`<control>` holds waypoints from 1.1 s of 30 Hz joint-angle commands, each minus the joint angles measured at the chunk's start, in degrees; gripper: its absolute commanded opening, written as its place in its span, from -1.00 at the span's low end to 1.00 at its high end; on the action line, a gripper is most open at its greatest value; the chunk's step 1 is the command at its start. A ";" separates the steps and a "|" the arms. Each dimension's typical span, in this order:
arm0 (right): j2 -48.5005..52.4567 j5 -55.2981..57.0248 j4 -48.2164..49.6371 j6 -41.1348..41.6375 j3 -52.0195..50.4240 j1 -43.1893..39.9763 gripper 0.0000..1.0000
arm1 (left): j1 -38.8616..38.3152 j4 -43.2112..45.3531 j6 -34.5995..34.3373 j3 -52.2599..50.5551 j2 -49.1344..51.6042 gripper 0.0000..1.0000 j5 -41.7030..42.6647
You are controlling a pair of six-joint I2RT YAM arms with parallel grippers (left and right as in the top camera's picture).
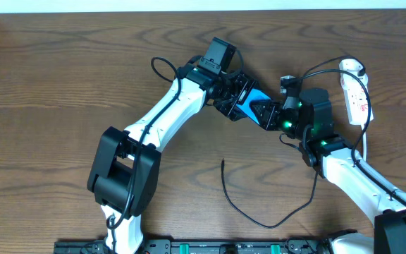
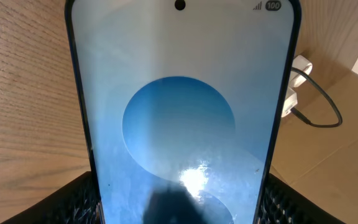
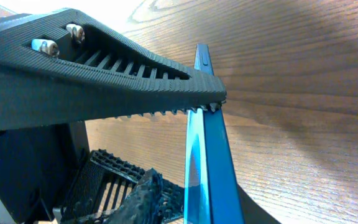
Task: Plug charger to phone and switch on socket
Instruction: 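Close the right gripper on the phone edge and open the left gripper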
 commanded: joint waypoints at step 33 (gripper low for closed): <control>0.24 0.24 -0.28 13.70 1.09 -8.55 -0.98 | 5.81 0.13 10.69 1.22 -10.23 0.73 -0.37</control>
